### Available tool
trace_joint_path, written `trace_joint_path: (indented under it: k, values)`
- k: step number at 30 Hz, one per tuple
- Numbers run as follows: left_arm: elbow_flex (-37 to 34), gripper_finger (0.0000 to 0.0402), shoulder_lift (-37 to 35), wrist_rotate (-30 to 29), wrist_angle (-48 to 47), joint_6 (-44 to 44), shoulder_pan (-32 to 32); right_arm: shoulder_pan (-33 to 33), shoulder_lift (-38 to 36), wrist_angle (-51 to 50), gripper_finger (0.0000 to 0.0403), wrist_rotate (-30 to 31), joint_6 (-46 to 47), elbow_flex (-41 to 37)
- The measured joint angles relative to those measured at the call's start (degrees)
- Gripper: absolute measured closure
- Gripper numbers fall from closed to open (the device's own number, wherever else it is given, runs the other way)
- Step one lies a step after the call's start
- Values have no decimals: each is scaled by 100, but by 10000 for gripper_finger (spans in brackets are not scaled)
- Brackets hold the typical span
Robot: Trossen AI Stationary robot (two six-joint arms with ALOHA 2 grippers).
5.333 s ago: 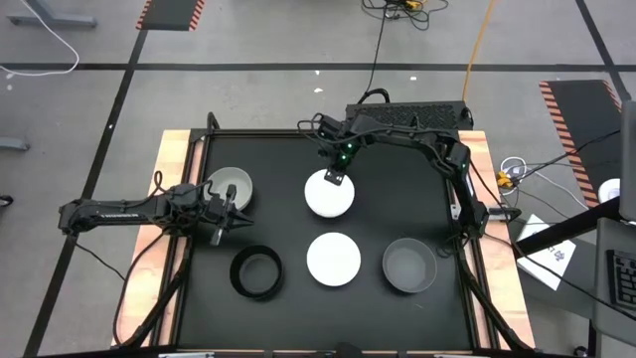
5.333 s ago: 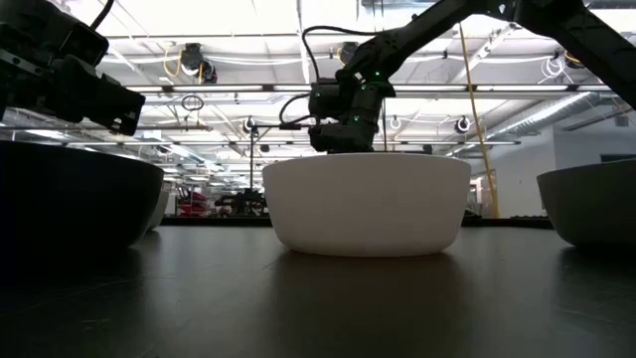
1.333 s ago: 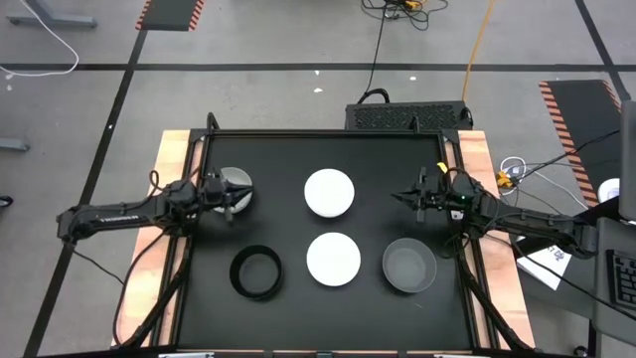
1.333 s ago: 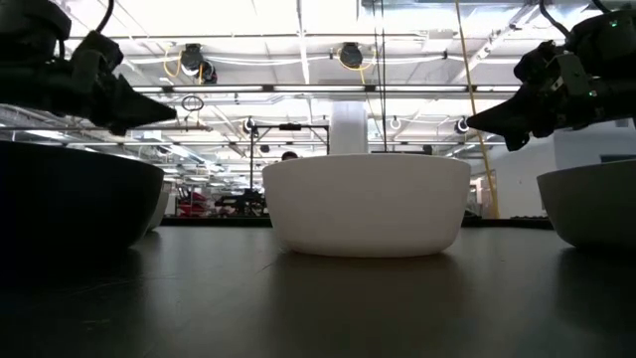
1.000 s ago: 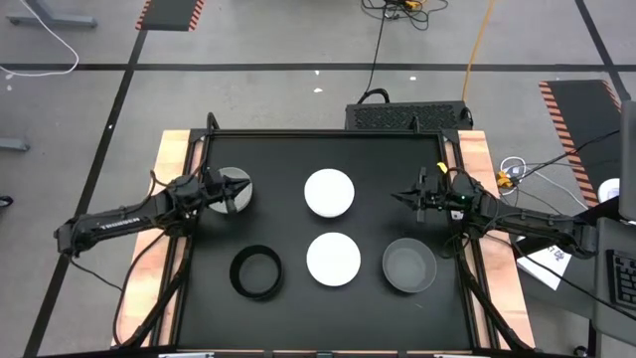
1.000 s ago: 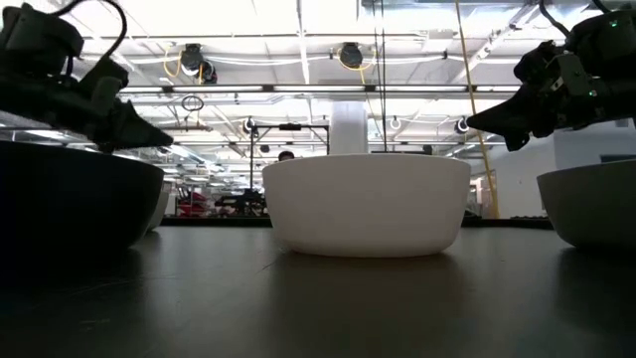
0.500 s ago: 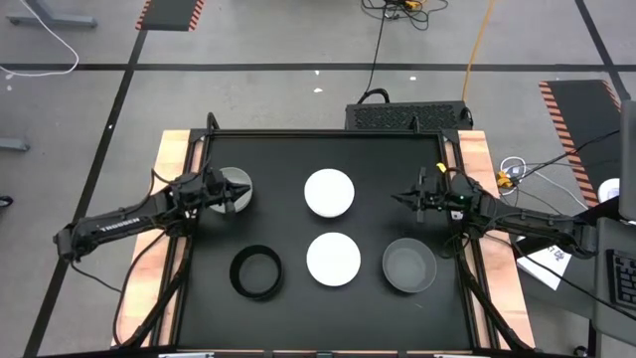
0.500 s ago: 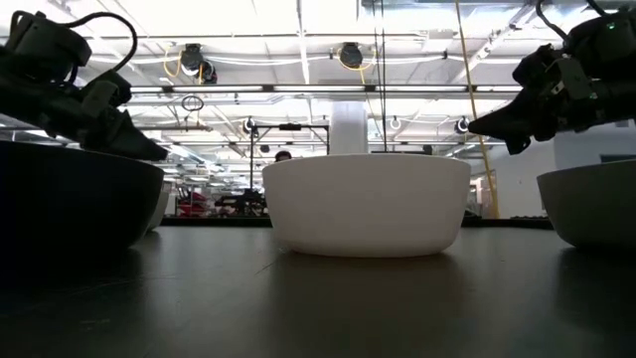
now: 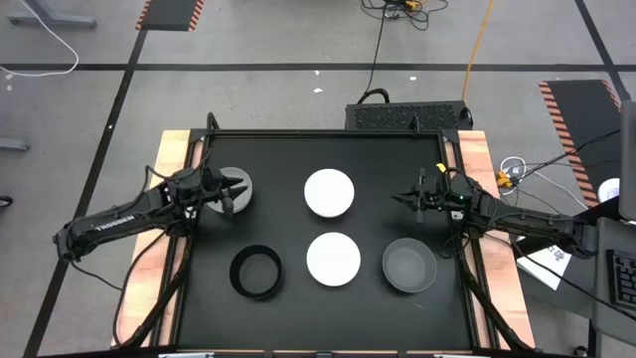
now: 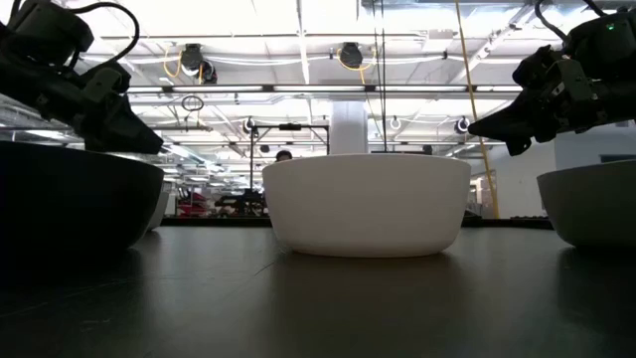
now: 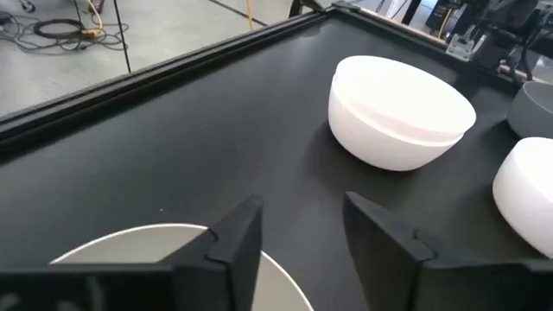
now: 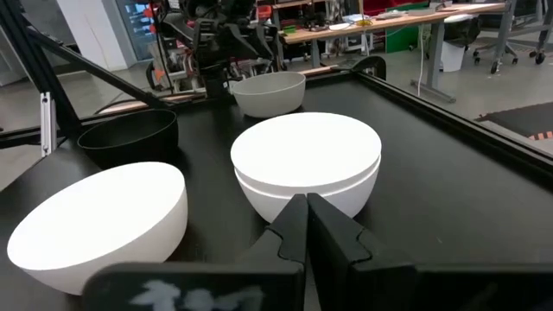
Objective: Nest bowls inside each other
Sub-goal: Stack the light grey bowl on top of the stacked white bowl
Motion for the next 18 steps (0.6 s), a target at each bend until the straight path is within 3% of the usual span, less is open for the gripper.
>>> trace_joint_path:
  k: [8,18]
  values:
    - [18,184,374,-1,-11,-257,7,0,0,2,403,-1,43,-2]
    - [987,183,1605,15,-343,-231,37,0,22,2,403,-2,43,-2]
